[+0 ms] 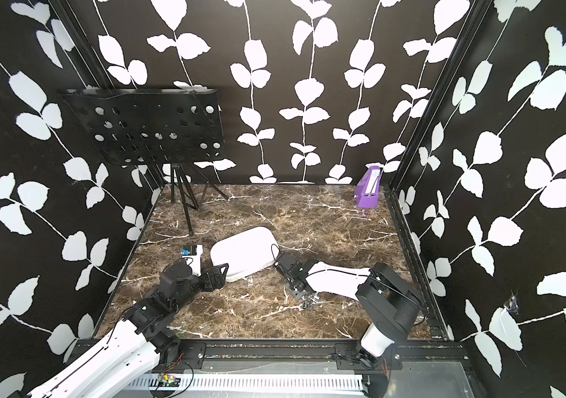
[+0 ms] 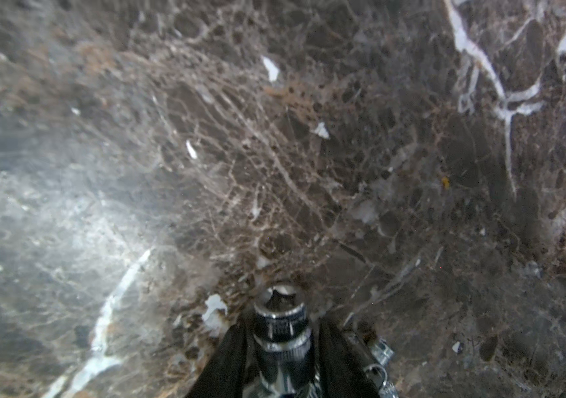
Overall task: Put the socket on the desktop into the storage box
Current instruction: Pick up the socket head from the center of the board.
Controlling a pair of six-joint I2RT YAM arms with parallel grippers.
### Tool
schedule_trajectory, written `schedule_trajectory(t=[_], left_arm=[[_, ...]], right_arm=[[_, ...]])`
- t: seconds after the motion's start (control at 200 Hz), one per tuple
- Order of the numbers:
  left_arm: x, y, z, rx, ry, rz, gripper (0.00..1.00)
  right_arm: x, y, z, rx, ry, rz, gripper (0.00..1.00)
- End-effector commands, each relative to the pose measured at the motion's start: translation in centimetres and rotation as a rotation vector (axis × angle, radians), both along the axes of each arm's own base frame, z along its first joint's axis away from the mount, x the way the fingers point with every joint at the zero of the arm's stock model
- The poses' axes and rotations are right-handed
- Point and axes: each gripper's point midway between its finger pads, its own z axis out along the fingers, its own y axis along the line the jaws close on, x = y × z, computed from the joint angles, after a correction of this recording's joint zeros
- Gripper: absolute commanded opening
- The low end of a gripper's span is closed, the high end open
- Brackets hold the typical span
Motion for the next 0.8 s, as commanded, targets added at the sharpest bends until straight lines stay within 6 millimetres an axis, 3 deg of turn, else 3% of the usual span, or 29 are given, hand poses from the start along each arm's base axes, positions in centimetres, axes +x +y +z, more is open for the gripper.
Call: schedule_trajectory(t=[0.0,0.57,0.595,0.795], left_arm=[[0.0,-0.1,0.1,-0.015,-0.010,0.001,0.93],[0.0,0.3,0.1,-0.005,-0.018,0.017,0.93],[0.0,0.4,0.1,-0.003,-0.020,0.022,0.93],[0.1,1.0,0.1,0.014,-0.029,0.046,0.93]], right_arm=[[0.7,0.8,0.3,0.002,-0.017,0.002,0.38],[0.4,1.2,0.9,0.045,-0.018,0.009,0.20],[0.5,1.5,2.0,0.082,-0.041,0.010,0.19],[-0.3,3.0,4.9,0.262,-0.079,0.045,0.17]])
